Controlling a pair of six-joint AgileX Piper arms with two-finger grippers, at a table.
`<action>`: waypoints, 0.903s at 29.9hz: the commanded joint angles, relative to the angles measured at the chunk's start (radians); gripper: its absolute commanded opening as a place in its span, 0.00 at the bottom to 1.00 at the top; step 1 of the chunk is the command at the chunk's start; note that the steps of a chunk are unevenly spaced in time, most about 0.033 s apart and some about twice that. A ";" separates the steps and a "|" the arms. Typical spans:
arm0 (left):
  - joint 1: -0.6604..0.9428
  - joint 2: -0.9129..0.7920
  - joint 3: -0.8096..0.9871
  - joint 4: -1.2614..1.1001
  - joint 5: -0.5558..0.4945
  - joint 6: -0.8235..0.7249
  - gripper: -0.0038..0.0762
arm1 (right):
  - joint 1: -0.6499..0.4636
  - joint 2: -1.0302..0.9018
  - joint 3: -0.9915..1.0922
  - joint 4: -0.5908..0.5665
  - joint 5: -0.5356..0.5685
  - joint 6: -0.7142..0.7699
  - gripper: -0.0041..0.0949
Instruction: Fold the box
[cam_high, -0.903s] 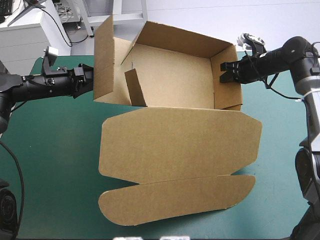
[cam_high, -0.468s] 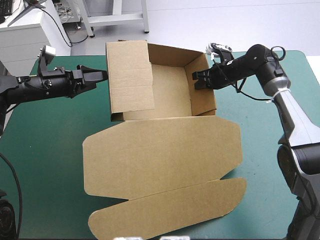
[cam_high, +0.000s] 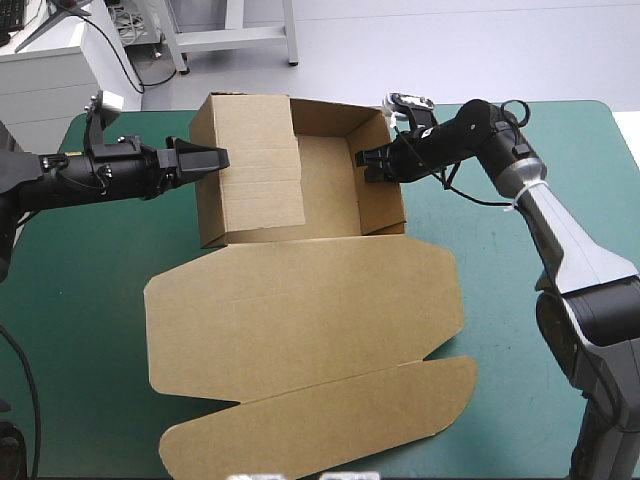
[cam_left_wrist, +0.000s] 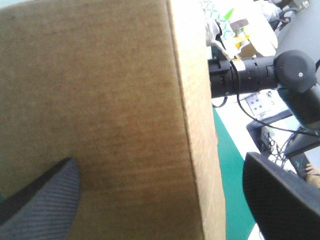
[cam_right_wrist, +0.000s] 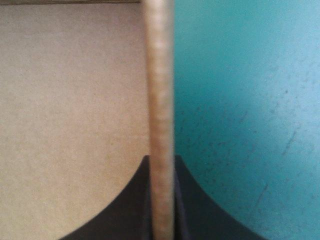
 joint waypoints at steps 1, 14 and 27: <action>-0.043 -0.036 -0.030 0.012 0.073 -0.020 0.82 | 0.025 -0.060 -0.024 0.055 -0.042 0.023 0.02; -0.198 -0.036 -0.030 0.532 0.029 -0.266 0.82 | 0.169 -0.060 -0.024 -0.173 -0.094 0.195 0.03; -0.210 -0.036 -0.030 0.706 -0.026 -0.482 0.70 | 0.189 -0.060 -0.024 -0.156 -0.059 0.325 0.03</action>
